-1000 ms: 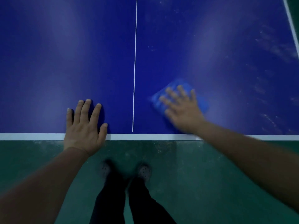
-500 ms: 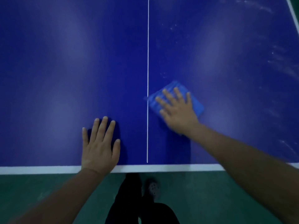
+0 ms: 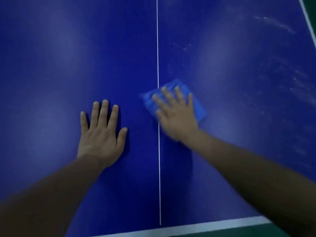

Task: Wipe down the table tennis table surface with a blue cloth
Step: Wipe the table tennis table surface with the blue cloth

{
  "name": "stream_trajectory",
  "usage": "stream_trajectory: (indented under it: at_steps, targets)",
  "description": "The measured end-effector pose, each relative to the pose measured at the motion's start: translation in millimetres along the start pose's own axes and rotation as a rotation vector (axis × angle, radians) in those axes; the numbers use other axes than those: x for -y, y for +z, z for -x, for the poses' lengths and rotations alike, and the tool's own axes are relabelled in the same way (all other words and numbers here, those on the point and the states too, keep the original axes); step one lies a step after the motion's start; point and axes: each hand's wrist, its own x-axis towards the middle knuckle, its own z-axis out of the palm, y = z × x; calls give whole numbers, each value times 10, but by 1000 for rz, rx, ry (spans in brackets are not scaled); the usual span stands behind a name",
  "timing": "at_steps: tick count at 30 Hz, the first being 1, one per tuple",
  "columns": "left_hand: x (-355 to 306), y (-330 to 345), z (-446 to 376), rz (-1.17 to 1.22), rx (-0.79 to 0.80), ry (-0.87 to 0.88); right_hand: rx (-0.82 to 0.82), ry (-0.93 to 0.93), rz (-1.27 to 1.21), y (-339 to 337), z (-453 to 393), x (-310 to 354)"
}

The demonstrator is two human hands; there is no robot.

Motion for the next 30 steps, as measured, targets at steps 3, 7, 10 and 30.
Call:
stream_trajectory:
  at_steps: [3, 7, 10, 30]
  targets:
    - [-14, -18, -9, 3, -3, 4, 12, 547, -3, -147, -403, -1057]
    - [-19, -27, -10, 6, 8, -1, 20, 962, -138, -292, -316, -1388]
    - [-10, -26, -4, 4, 5, 8, -7, 514, -15, -109, -68, -553]
    - [-24, -11, -10, -7, -28, -6, 34, 79, 19, -148, 0, -1180]
